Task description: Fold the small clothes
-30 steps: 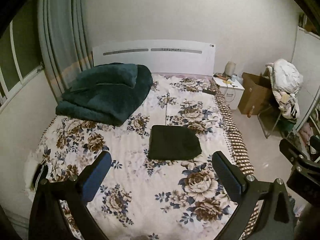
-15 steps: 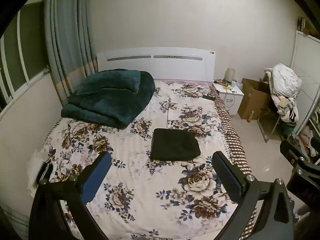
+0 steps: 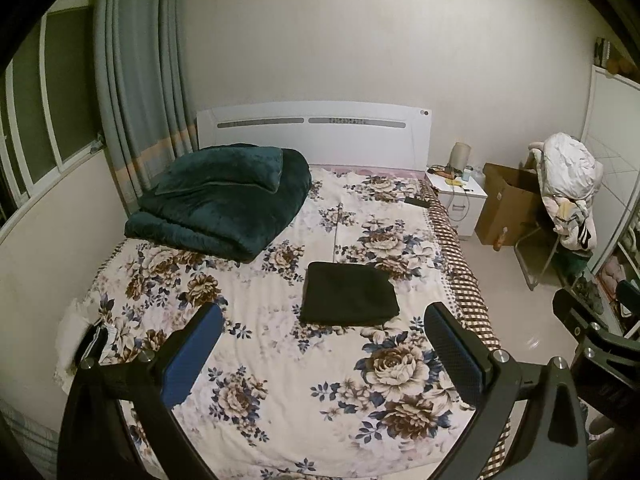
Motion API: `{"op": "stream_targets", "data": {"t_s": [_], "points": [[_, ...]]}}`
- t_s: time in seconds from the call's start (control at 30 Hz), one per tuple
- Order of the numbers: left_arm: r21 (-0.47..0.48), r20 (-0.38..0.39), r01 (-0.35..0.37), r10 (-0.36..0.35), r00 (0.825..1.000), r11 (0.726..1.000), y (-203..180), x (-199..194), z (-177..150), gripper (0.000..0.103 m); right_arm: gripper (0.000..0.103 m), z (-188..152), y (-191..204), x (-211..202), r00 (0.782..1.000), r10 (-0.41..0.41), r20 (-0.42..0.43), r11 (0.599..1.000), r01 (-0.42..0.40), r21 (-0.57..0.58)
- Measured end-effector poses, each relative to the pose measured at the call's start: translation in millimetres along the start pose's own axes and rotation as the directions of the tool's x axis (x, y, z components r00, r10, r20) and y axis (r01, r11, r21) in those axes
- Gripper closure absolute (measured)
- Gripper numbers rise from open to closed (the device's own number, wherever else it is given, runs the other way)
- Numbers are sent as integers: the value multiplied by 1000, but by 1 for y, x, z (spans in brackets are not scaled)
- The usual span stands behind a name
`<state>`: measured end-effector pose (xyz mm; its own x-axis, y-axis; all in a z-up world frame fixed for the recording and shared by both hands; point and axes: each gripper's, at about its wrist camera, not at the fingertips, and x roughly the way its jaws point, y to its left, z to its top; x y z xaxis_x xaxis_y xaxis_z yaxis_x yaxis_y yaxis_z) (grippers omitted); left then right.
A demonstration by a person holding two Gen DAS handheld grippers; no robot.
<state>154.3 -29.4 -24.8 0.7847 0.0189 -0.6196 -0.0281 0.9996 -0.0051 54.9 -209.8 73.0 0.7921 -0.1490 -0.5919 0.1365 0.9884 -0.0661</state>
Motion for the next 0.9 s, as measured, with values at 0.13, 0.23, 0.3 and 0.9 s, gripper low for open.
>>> {"op": "stream_targets", "data": {"t_s": [0.13,0.23,0.3,0.9], "points": [[0,2,-2,2,1000,1000,0,-1,1,0,0,0,1,-2,1000,3,0,1000,-3,1],[-1,1,-5,5,1000,1000,0,-2,2,0,0,0,2,-8,1000,9,2,1000,-9,1],[-1,2,-3,3,1000,1000,-1,-3,3,0,0,2,5,-9,1000,14,5,1000,-14,-4],[-5,10,-9,9,1000,1000,-2,-8,9,0,0,13,9,0,999,39,6,999,-39,-11]]}}
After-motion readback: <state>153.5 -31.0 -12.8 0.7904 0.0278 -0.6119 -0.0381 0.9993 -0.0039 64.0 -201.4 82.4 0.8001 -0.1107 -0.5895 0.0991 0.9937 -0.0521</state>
